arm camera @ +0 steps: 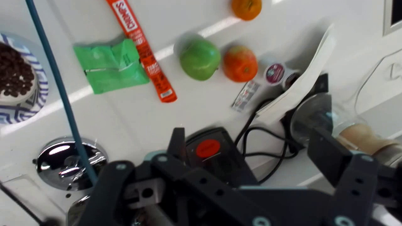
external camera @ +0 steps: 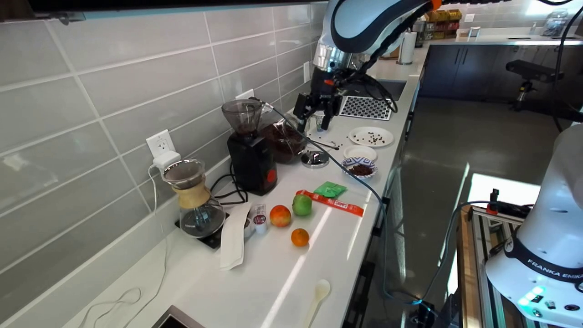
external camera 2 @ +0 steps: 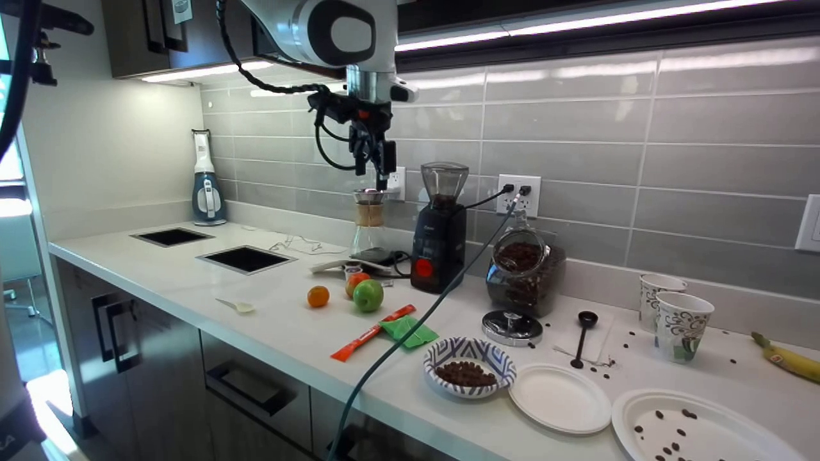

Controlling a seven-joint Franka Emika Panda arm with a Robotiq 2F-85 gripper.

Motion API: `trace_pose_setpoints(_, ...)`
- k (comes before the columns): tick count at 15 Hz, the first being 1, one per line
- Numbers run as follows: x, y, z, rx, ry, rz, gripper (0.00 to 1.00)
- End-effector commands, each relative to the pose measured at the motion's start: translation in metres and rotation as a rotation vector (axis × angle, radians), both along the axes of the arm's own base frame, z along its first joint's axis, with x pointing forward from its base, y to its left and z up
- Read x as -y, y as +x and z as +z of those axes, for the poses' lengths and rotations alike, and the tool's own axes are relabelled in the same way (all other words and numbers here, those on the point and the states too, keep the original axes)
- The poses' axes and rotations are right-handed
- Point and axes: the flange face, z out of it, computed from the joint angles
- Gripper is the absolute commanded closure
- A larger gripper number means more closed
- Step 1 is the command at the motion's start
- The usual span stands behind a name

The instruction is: Transfer a spoonful of contents from the glass container to the right plate

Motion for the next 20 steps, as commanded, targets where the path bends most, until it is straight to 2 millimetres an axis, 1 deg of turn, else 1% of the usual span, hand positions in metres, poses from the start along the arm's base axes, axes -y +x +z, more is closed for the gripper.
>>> trace_pose_setpoints(1,0.039,0.017,-0.029,0.027,-0.108,-0.009,0.00)
trace_pose_setpoints(4,0.077,0.021,-0.056,0.015,-0.250,0.005,0.00)
trace_pose_setpoints(6,0.100,0.023,-0.070,0.019,-0.291,-0.025,0.00)
trace_pose_setpoints(7,0.085,0.018,-0.057,0.019,-0.252,-0.006,0.00)
trace_pose_setpoints(8,0.095,0.018,-0.065,0.016,-0.267,-0.014,0.00)
trace_pose_setpoints(10,0.102,0.019,-0.072,0.010,-0.274,-0.020,0.00)
trace_pose_setpoints(20,0.100,0.022,-0.068,0.017,-0.278,-0.017,0.00)
